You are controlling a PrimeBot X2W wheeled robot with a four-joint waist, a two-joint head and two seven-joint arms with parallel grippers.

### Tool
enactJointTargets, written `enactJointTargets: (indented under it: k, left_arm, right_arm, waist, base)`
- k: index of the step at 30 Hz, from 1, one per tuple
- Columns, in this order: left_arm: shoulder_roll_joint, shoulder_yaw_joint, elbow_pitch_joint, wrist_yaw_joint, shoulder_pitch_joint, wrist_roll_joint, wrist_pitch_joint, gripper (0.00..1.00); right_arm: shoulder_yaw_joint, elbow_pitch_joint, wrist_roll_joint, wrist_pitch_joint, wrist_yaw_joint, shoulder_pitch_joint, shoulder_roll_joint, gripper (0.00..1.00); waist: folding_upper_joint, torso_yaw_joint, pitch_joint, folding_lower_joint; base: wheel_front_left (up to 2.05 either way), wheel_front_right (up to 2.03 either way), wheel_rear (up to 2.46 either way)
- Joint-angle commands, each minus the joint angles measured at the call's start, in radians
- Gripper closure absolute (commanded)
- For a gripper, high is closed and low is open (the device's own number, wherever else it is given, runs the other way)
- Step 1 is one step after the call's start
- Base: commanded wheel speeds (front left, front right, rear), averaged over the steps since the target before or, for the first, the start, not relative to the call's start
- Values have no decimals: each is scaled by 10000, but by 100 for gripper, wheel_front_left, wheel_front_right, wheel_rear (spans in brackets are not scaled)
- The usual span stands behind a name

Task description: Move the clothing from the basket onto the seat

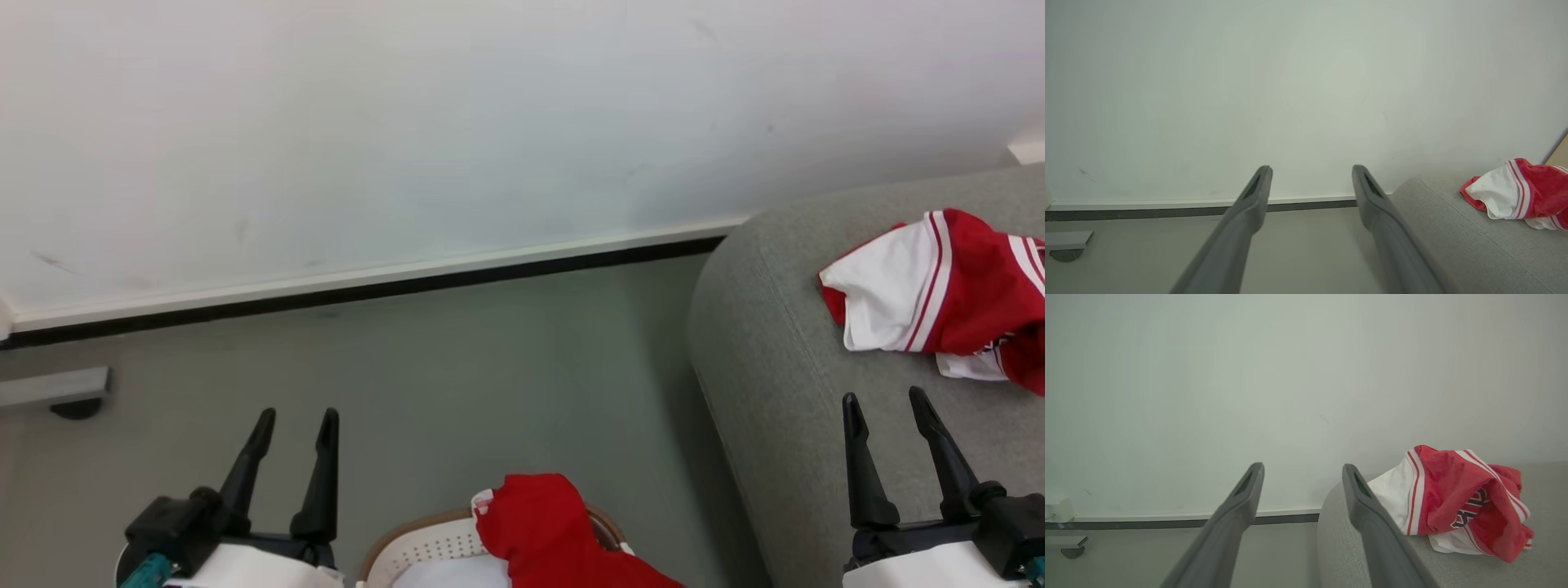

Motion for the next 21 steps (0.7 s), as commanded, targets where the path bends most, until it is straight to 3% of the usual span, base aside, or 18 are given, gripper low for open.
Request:
enactJointTargets:
  k: [1,21]
  left_arm:
    - [86,-30,57,-61,-184,136,-8,0]
    - [488,-514,233,-244,-963,78,-3,0]
  right_arm:
    - [-61,-50,-19,-72,-22,-176,24,0]
    - [-277,-297,268,-162,-22,-394,40,0]
  waist:
    - [0,-232,252,0]
    - [0,-1720,1281,0]
  base:
    - [0,0,0]
    - [0,0,0]
